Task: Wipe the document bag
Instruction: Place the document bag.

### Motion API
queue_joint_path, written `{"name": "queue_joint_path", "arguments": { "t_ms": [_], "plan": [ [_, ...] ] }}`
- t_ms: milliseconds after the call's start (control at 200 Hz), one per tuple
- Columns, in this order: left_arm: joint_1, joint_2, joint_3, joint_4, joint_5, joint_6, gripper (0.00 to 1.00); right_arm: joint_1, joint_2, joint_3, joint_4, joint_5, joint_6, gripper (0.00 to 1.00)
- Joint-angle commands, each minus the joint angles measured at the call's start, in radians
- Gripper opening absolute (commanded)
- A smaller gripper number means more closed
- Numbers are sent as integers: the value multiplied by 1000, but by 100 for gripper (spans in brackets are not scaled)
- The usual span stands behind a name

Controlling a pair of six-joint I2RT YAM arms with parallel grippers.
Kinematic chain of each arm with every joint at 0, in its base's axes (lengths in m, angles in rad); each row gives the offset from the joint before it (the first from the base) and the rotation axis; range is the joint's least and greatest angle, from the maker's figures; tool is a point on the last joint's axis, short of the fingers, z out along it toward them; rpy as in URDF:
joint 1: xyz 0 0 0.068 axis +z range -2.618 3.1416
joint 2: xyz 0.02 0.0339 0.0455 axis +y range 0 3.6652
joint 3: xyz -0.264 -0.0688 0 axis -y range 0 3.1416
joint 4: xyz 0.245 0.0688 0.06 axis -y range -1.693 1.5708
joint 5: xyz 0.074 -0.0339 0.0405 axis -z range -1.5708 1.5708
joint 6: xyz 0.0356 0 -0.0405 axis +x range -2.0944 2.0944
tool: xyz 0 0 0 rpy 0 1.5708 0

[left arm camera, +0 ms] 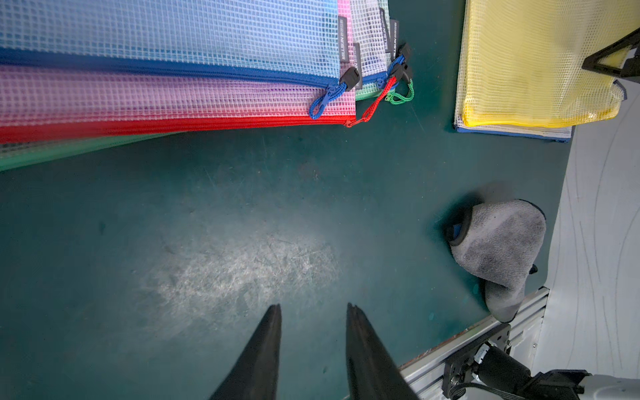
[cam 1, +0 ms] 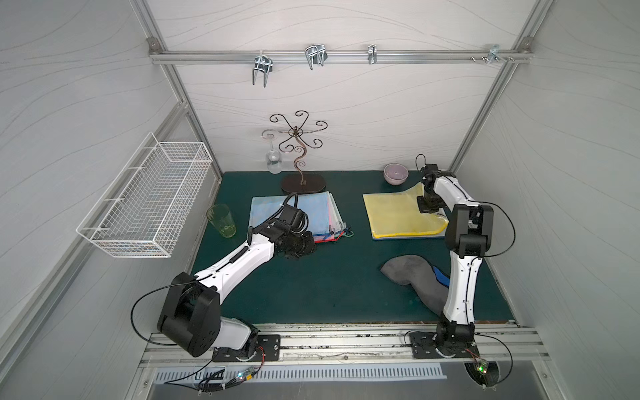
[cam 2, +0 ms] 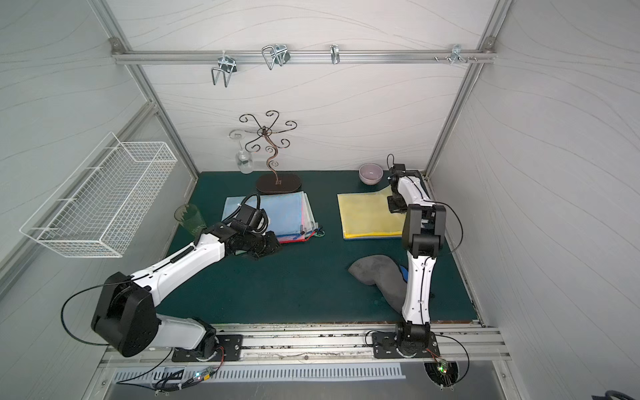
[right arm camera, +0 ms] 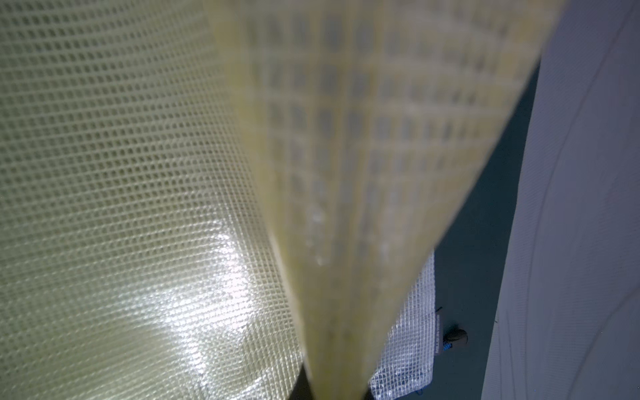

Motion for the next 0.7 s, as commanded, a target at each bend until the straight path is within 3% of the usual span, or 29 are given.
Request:
{"name": "queue_joint_path", "arguments": {
  "t_ms": [0, 60, 90, 325, 380, 560, 695],
  "plan": [
    [5, 11, 46, 18, 14, 18, 35, 2, 27, 18, -6, 19, -29, 0],
    [6, 13, 45, 18, 15, 18, 35, 3, 31, 22, -6, 21, -31, 0],
    [7, 13, 44, 19, 15, 18, 35, 4, 33, 23, -8, 21, -32, 6],
    [7, 9, 38, 20, 9, 13, 36, 6, 34, 20, -19, 97, 16, 85],
    [7, 6, 34, 20, 5, 13, 37, 5, 22, 11, -8, 107, 25, 95],
    [7, -13, 18, 24, -11, 2, 38, 6, -21, 4, 16, 131, 56, 99],
    [47, -30, -16, 43, -13, -39, 43, 34, -85, 6, -5, 17, 115, 99]
  ]
}}
